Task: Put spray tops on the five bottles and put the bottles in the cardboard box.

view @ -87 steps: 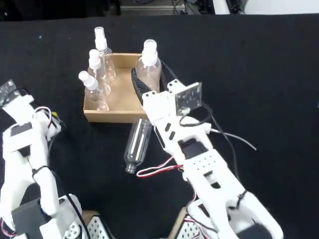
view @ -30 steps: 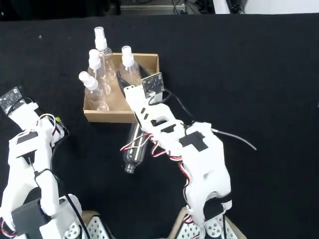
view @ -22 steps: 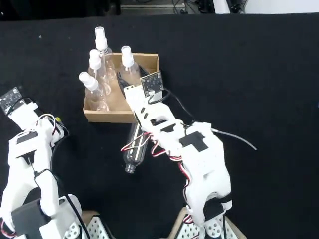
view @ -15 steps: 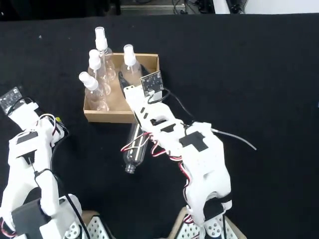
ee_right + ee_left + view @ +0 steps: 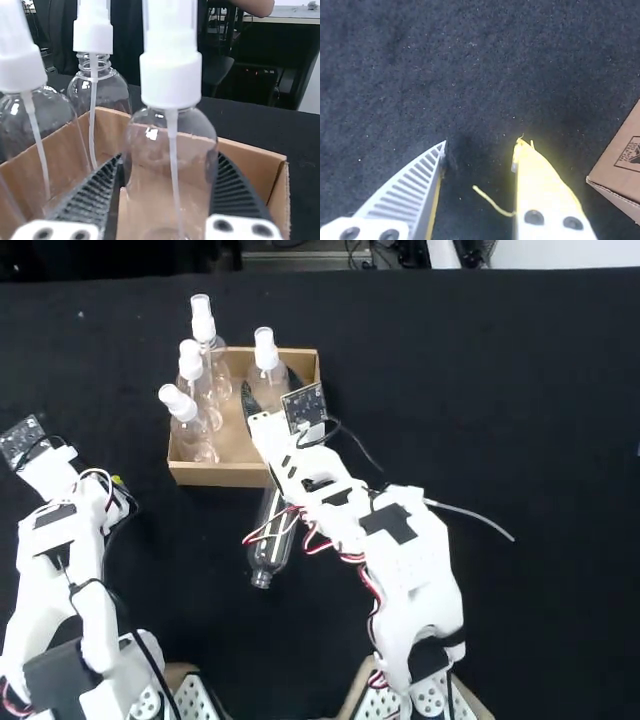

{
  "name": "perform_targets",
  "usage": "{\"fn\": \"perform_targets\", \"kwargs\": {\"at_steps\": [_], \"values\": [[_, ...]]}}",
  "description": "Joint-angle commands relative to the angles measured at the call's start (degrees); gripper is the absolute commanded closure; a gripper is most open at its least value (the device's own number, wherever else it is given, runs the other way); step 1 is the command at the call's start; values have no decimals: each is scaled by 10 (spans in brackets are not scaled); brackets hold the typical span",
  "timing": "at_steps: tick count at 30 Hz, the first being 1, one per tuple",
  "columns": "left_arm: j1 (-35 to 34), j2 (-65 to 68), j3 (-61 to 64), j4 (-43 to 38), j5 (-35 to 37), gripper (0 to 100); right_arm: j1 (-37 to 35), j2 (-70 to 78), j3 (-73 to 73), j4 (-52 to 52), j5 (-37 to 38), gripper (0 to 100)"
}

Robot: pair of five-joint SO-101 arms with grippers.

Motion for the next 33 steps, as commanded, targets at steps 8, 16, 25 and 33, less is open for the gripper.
{"fn": "perform_targets", "kwargs": {"at_steps": [8,16,25,33], "values": [[3,-17,-2,-8,3,812,-11,-53,16,4,2,808],[3,-17,-2,-8,3,812,-11,-54,17,4,2,806],[3,-16,-2,-9,3,812,-17,-54,19,4,21,806],[3,-15,-2,-9,3,812,-19,-54,19,4,21,805]]}}
